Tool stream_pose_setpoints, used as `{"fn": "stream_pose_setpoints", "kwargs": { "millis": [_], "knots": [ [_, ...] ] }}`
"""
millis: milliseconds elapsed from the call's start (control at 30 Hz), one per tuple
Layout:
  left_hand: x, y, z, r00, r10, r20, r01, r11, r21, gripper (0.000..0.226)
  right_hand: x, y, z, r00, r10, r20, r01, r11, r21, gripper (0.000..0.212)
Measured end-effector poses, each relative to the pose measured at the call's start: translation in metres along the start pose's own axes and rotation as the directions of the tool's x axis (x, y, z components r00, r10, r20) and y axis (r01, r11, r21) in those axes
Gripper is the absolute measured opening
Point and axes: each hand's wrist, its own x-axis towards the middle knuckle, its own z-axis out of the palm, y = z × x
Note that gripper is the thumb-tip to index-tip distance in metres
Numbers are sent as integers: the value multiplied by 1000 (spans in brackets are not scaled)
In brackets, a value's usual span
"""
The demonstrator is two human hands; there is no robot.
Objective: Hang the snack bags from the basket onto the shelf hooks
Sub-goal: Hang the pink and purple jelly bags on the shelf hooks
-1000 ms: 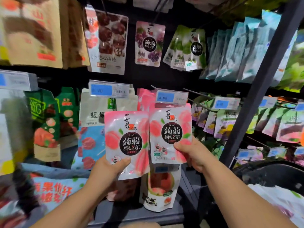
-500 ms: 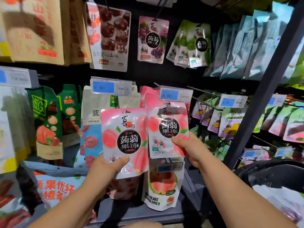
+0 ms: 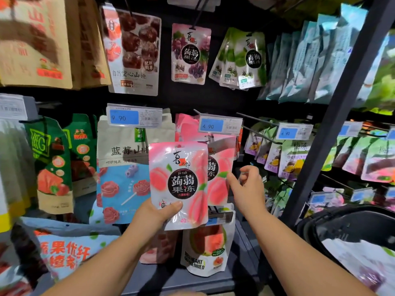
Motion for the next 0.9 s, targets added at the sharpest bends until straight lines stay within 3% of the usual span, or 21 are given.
{"fn": "stream_pose_setpoints", "kwargs": {
  "millis": [100,200,333,400,567,700,900],
  "knots": [
    [12,-6,6,996,-57,62,59,998,-20,23,-11,-14,-10,982,-65,178,53,996,75,19],
    [17,-2,18,991,-86,102,94,993,-71,31,-20,-22,-11,926,-25,377,-45,984,174,21],
    [25,3,30,987,-65,147,69,997,-17,58,-19,-15,-10,893,4,449,-153,943,295,9],
    [29,5,34,983,-67,169,70,997,-15,67,-16,-12,-10,885,37,464,-211,921,329,17],
    [35,13,40,974,-66,215,71,997,-18,50,-12,-6,-6,904,76,420,-260,879,399,15],
    [42,14,42,974,-73,215,75,997,-4,8,-9,-3,-2,924,98,369,-255,879,403,19],
    [49,13,47,986,-31,163,32,999,-3,17,-1,-5,2,949,110,297,-221,902,372,22]
  ]
}}
